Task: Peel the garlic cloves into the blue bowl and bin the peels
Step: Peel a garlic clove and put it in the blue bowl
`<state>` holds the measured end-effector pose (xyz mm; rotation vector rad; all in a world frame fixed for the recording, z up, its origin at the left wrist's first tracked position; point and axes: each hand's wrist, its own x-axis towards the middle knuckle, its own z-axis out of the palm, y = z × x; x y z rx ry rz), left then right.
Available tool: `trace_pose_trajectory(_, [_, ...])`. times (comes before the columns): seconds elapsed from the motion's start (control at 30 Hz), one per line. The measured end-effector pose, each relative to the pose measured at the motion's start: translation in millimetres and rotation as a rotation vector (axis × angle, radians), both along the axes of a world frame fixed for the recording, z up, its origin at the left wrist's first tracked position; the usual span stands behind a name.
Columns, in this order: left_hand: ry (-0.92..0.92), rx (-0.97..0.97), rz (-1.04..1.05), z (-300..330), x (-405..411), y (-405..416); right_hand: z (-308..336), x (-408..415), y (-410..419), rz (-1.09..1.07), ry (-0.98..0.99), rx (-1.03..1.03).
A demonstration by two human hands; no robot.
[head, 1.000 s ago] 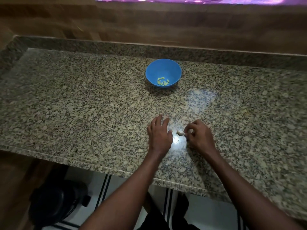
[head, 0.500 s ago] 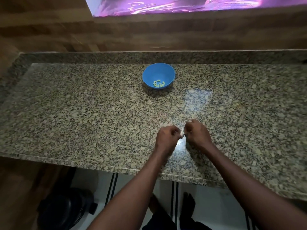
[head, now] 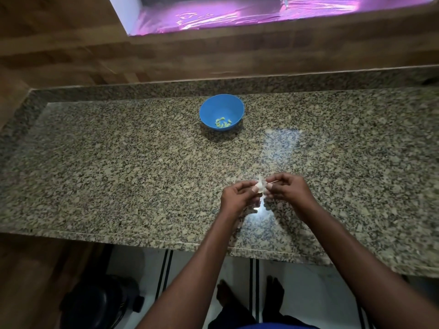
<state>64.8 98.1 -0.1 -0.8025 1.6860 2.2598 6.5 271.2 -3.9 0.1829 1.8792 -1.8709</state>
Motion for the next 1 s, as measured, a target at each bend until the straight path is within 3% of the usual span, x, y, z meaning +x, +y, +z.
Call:
trace_pose_trajectory(0.17, [0.124, -0.011, 0.003, 16, -1, 4, 21, 0, 6, 0.099, 0.043, 0.042])
trace_pose_trajectory(0.37, [0.235, -0.162, -0.04, 34, -6, 3, 39, -11, 3, 0.152, 0.053, 0.038])
trace_pose_trajectory(1.0, [0.295, -0.316, -0.046, 38, -28, 11, 57, -32, 5, 0.146, 0.012, 0.105])
